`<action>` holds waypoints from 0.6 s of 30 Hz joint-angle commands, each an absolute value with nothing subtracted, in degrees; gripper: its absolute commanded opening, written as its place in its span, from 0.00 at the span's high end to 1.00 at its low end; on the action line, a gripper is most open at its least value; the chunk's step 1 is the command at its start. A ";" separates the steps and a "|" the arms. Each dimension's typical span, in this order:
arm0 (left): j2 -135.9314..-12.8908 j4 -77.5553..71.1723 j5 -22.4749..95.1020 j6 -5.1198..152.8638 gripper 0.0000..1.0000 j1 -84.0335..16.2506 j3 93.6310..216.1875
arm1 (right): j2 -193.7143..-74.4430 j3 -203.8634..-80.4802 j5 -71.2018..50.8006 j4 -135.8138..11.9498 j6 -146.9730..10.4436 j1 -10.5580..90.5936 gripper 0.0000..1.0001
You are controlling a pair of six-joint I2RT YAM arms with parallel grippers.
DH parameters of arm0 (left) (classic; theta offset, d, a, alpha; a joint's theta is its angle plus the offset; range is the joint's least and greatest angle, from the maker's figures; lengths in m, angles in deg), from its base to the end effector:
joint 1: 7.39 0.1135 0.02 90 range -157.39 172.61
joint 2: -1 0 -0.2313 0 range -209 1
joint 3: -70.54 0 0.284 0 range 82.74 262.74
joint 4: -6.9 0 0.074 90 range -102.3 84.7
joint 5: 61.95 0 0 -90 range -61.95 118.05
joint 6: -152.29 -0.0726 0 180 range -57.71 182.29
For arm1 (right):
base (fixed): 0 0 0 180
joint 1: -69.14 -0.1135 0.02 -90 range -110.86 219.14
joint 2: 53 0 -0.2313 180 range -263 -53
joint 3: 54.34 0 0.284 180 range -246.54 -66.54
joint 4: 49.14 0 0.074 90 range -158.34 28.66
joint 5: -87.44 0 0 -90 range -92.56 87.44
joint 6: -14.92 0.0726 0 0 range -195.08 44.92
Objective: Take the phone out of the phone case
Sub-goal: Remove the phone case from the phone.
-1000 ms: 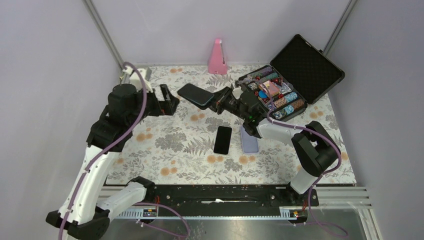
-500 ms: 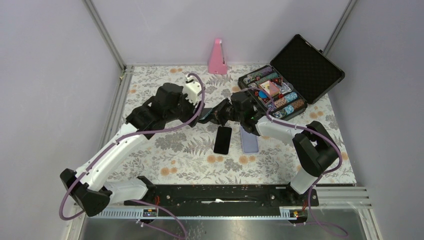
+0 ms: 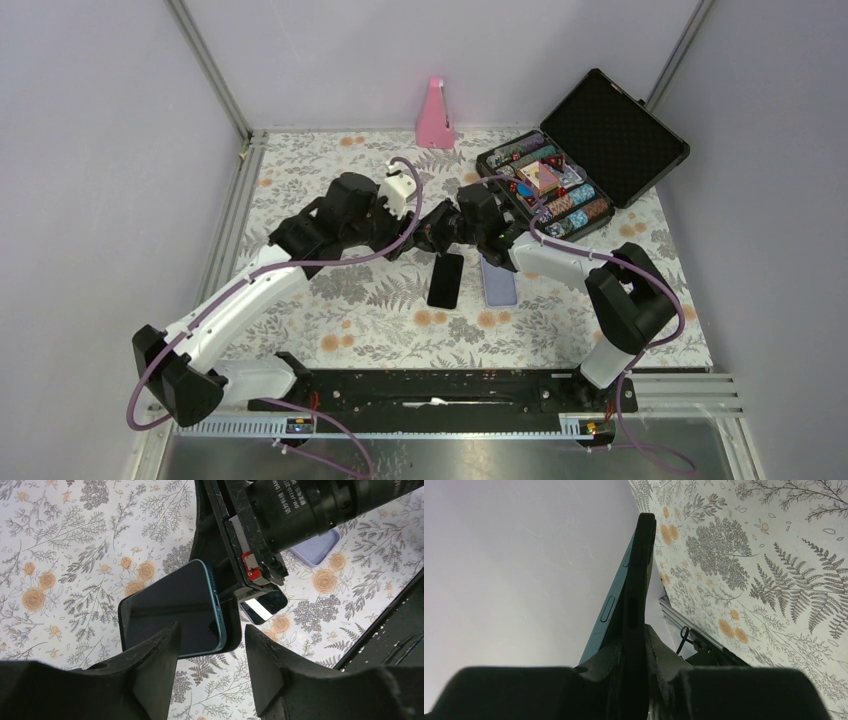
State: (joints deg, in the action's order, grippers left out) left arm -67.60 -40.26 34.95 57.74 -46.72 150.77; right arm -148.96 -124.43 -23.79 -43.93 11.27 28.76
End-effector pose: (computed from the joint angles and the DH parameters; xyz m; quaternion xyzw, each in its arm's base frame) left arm 0.2518 -0.2176 0.3012 0.3572 0.8130 -0.1876 0.4199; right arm 0.3121 0.3000 0.1696 0.2192 0.7851 0.5677 0.1152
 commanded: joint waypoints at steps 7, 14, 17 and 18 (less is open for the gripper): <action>-70.16 -36.94 27.59 57.80 0.60 -46.85 151.10 | -146.02 -126.52 -26.76 -39.05 12.42 27.79 1.00; -71.11 -37.63 17.60 56.57 0.75 -46.85 152.79 | -144.94 -125.68 -27.27 -39.32 12.37 27.75 1.00; -72.21 -38.48 18.54 56.64 0.66 -46.85 153.28 | -144.98 -126.12 -27.72 -39.02 12.31 27.75 1.00; -72.55 -38.63 19.44 56.62 0.63 -46.83 153.23 | -144.94 -126.51 -27.95 -38.97 12.17 27.76 1.00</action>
